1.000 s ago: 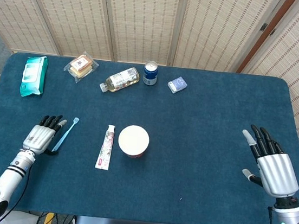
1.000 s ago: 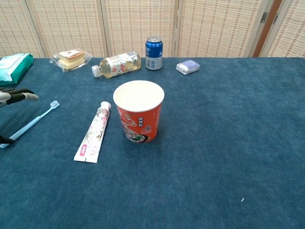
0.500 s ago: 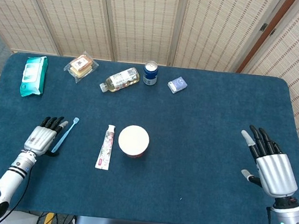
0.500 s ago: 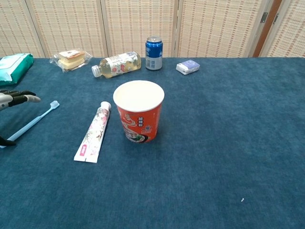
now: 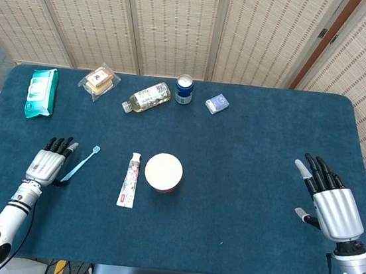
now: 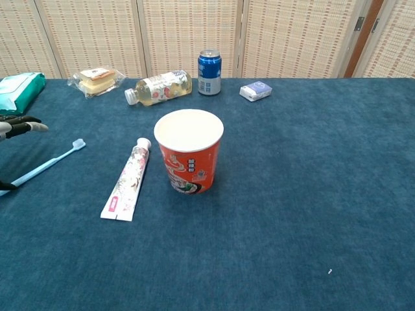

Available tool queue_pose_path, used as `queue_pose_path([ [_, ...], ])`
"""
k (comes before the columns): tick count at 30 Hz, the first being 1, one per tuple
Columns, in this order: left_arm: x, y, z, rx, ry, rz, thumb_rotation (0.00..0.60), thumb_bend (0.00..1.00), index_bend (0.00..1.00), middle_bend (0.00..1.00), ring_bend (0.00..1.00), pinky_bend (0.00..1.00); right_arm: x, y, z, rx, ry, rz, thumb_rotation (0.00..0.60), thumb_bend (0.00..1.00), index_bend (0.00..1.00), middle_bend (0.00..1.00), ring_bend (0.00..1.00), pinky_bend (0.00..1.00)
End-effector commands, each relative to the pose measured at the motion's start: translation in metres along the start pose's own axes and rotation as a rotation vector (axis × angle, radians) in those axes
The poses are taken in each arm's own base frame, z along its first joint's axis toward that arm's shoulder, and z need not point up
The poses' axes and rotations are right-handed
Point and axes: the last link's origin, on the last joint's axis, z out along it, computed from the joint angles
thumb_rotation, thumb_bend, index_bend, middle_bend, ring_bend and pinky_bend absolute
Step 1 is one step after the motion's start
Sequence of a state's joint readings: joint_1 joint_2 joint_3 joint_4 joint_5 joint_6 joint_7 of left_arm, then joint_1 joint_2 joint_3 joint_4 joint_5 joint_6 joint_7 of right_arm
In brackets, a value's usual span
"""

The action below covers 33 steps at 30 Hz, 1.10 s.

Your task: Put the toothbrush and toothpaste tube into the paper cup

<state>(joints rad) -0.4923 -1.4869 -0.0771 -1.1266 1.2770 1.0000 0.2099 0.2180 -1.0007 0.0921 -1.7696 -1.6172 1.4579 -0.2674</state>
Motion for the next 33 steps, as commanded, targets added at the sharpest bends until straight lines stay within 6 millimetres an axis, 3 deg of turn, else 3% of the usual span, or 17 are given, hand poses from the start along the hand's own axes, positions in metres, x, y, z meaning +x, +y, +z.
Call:
queue_pose_path([
  [1,0.001,-0.001,0.001,0.004,0.001,0.005,0.600,0.00,0.00,0.00,0.00,0.00,0.000,0.000,0.000,0.000,0.000,0.001,0.600,0.00,0.00,0.00,0.00,0.30],
  [9,0.001,-0.004,0.005,0.017,0.003,0.015,0.600,0.00,0.00,0.00,0.00,0.00,0.000,0.000,0.000,-0.001,0.000,0.003,0.600,0.00,0.00,0.00,0.00,0.30],
  [21,0.007,0.015,-0.010,-0.052,0.016,-0.015,0.600,0.00,0.00,0.00,0.00,0.00,-0.001,0.000,-0.001,0.001,-0.002,0.007,0.600,0.00,0.00,0.00,0.00,0.30],
  [33,-0.001,0.005,-0.003,-0.003,-0.011,-0.019,0.600,0.00,0.00,0.00,0.00,0.00,-0.002,0.002,-0.002,-0.004,-0.004,0.008,0.600,0.00,0.00,0.00,0.00,0.30],
])
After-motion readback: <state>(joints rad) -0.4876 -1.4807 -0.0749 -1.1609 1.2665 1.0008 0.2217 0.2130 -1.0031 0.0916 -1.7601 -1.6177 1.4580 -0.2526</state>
